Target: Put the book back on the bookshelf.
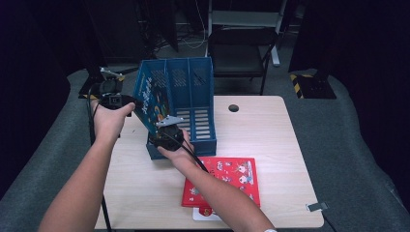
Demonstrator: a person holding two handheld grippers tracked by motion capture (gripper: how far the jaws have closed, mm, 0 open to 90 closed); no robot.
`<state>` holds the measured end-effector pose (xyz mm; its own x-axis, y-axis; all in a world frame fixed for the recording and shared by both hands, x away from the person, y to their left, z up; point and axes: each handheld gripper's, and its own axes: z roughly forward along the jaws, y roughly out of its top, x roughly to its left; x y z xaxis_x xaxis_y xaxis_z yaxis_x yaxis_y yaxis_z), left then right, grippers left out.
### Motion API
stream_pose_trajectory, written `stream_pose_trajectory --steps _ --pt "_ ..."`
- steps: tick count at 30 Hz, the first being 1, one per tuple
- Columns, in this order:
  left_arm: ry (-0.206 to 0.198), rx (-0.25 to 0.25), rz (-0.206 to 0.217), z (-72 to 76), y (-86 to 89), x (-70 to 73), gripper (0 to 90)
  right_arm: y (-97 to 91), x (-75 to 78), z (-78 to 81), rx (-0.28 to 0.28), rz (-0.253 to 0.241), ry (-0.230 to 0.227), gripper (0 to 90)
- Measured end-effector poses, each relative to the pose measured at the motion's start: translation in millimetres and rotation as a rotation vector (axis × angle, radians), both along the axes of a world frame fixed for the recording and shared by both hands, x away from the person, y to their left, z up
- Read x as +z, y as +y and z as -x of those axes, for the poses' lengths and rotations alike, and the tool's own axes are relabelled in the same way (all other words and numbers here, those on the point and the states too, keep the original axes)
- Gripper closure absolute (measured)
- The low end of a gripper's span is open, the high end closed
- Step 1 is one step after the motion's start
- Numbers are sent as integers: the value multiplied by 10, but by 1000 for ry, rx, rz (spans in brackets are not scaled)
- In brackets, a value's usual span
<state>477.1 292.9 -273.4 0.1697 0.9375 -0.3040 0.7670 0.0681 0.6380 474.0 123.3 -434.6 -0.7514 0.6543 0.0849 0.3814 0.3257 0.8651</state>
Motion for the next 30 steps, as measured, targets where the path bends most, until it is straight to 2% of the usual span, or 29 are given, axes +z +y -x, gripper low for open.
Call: stream_pose_trajectory --steps 2,3,8,14,21,22,27,30 --pt "-1 -16 -16 18 8 6 742 -1 -2 0 -1 1 -1 541" --pt "4 -5 -4 32 5 8 744 -3 -5 -3 2 4 -1 538" --pt "-1 12 -3 36 7 4 756 12 -42 -3 -10 26 4 530" --pt "12 37 -24 34 -29 27 773 4 -42 -28 14 43 -12 530" --pt "33 53 -45 31 -55 69 784 14 -25 -38 18 27 8 535" --pt "32 55 -44 34 -54 76 784 22 -21 -34 18 25 22 536" --pt "35 52 -58 46 -37 130 784 60 12 -42 30 14 24 537" --pt "31 63 -52 52 -35 144 784 77 23 -47 31 9 21 537"
